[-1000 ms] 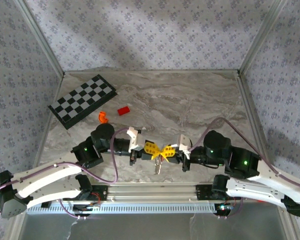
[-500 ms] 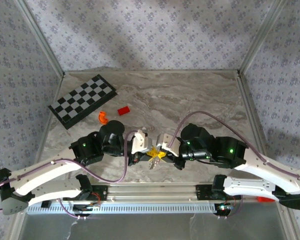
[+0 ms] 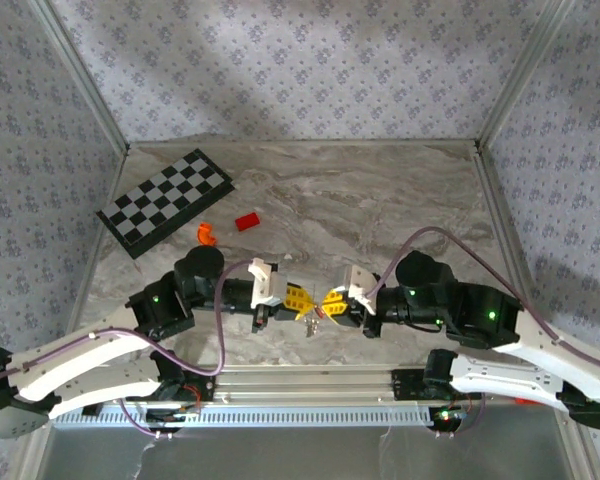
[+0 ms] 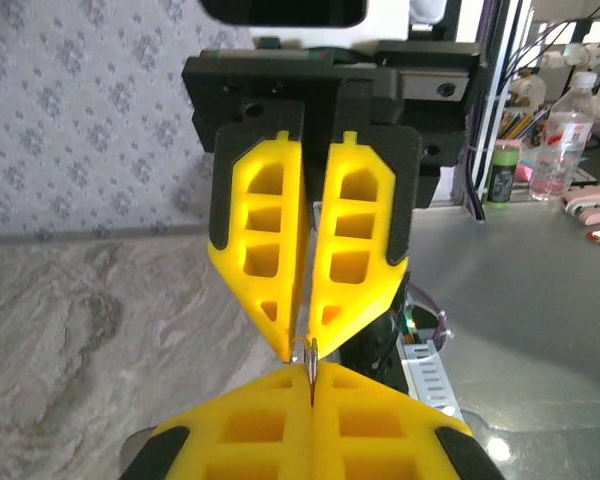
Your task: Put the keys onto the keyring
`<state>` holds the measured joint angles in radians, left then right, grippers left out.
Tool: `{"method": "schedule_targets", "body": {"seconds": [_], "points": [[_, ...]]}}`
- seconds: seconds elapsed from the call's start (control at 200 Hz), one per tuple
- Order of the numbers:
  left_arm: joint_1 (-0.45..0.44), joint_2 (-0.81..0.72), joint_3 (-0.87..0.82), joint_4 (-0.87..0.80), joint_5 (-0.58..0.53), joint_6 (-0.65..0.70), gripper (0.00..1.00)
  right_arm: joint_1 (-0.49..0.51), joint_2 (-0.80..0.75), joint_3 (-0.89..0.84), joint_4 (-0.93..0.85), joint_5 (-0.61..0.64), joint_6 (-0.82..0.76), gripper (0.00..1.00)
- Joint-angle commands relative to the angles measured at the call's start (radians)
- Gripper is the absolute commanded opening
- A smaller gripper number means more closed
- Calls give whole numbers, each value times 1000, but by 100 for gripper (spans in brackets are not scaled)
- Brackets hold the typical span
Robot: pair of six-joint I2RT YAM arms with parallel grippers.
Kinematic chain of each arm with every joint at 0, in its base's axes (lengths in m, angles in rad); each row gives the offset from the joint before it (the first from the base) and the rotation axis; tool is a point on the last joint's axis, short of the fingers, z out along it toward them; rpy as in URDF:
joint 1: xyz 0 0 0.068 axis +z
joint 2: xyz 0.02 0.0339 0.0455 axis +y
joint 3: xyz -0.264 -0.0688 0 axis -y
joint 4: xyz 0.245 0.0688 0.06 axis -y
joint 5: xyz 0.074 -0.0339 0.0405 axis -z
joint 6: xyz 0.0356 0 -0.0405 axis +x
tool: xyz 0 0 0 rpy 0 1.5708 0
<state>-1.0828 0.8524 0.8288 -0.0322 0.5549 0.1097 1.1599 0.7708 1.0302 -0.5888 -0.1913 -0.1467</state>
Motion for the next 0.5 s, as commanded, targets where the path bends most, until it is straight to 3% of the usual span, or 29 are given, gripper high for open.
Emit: {"method": "schedule_targets", "body": {"seconds": [0.0, 0.25, 0.495], "points": [[-6, 3, 8, 107, 58, -25, 0, -13, -2, -6, 31, -41, -1, 12], [-5, 33, 14, 159, 92, -39, 0, -35, -22, -35, 47, -60, -2, 3], [-6, 47, 9, 212, 111, -51, 0, -46, -1, -37, 47, -77, 1, 1]]}}
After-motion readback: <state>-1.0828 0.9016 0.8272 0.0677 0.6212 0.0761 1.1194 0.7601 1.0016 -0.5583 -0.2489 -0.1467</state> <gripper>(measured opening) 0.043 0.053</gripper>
